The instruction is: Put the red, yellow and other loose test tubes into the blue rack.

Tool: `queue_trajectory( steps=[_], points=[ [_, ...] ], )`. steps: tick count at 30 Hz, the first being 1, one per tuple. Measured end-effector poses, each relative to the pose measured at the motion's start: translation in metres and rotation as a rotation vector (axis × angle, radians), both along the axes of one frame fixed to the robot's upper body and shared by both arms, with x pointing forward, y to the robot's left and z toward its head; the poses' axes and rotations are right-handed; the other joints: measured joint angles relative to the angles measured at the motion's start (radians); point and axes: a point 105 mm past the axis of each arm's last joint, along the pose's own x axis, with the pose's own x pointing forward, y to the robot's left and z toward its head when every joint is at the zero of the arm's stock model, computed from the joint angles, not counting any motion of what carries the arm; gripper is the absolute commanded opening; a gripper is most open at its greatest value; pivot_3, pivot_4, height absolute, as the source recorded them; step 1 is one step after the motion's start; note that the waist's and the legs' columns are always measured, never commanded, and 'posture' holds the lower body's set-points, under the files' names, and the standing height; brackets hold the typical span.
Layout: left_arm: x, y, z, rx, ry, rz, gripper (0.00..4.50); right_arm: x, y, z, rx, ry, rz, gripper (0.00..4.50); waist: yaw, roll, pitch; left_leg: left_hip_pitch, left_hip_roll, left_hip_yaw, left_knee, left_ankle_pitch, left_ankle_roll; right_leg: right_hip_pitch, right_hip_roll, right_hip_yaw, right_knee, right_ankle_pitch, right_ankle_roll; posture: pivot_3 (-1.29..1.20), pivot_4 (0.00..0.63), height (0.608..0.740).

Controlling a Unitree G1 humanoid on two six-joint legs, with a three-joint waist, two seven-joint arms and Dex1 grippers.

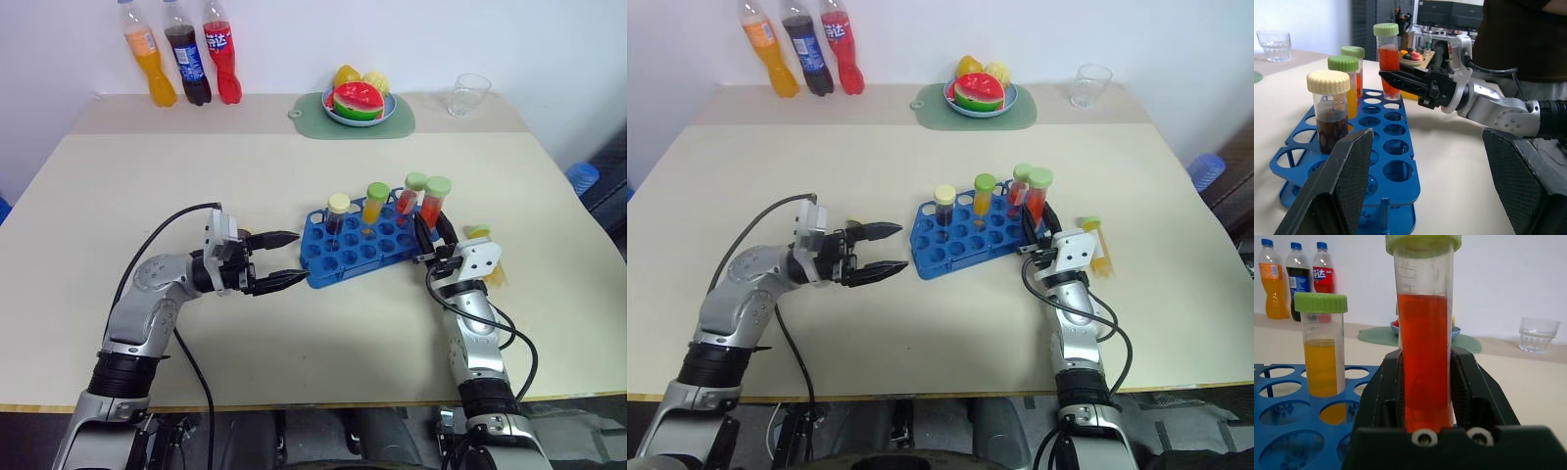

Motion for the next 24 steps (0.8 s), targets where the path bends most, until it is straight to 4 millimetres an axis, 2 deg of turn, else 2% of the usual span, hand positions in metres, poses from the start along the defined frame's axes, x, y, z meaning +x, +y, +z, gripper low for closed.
queue_trajectory(
  steps=[4, 11, 12, 19, 24],
  points=[
    [0.0, 0.0, -0.001, 0.0, 0.003, 0.002, 3.66, 0.001, 0.002, 0.0, 0.009, 0.003, 0.023, 0.78, 0.0, 0.0, 0.0, 0.0, 0.0, 0.0, 0.0, 0.0, 0.0, 0.0, 0.0, 0.0, 0.0, 0.0, 0.0, 0.0, 0.15, 0.74],
    [-0.001, -0.001, 0.001, 0.0, -0.007, 0.0, 3.66, 0.001, 0.004, -0.011, 0.0, 0.051, 0.053, 4.3, 0.0, 0.0, 0.0, 0.0, 0.0, 0.0, 0.0, 0.0, 0.0, 0.0, 0.0, 0.0, 0.0, 0.0, 0.0, 0.0, 0.15, 0.74],
    [-0.001, -0.001, 0.001, 0.0, -0.008, 0.0, 3.66, 0.001, 0.005, -0.011, -0.001, 0.052, 0.055, 4.41, 0.0, 0.0, 0.0, 0.0, 0.0, 0.0, 0.0, 0.0, 0.0, 0.0, 0.0, 0.0, 0.0, 0.0, 0.0, 0.0, 0.15, 0.74],
    [-0.002, -0.002, 0.001, -0.008, -0.007, -0.002, 3.66, 0.0, 0.001, -0.011, 0.0, 0.049, 0.031, 4.41, 0.0, 0.0, 0.0, 0.0, 0.0, 0.0, 0.0, 0.0, 0.0, 0.0, 0.0, 0.0, 0.0, 0.0, 0.0, 0.0, 0.15, 0.74],
    [-0.002, -0.004, 0.002, -0.017, -0.007, -0.004, 3.66, -0.016, -0.012, -0.007, -0.096, 0.058, 0.003, 4.41, 0.005, 0.0, 0.0, -0.001, 0.0, 0.0, 0.0, 0.0, 0.0, -0.001, -0.001, 0.0, -0.001, 0.0, 0.0, 0.0, 0.15, 0.74]
  ],
)
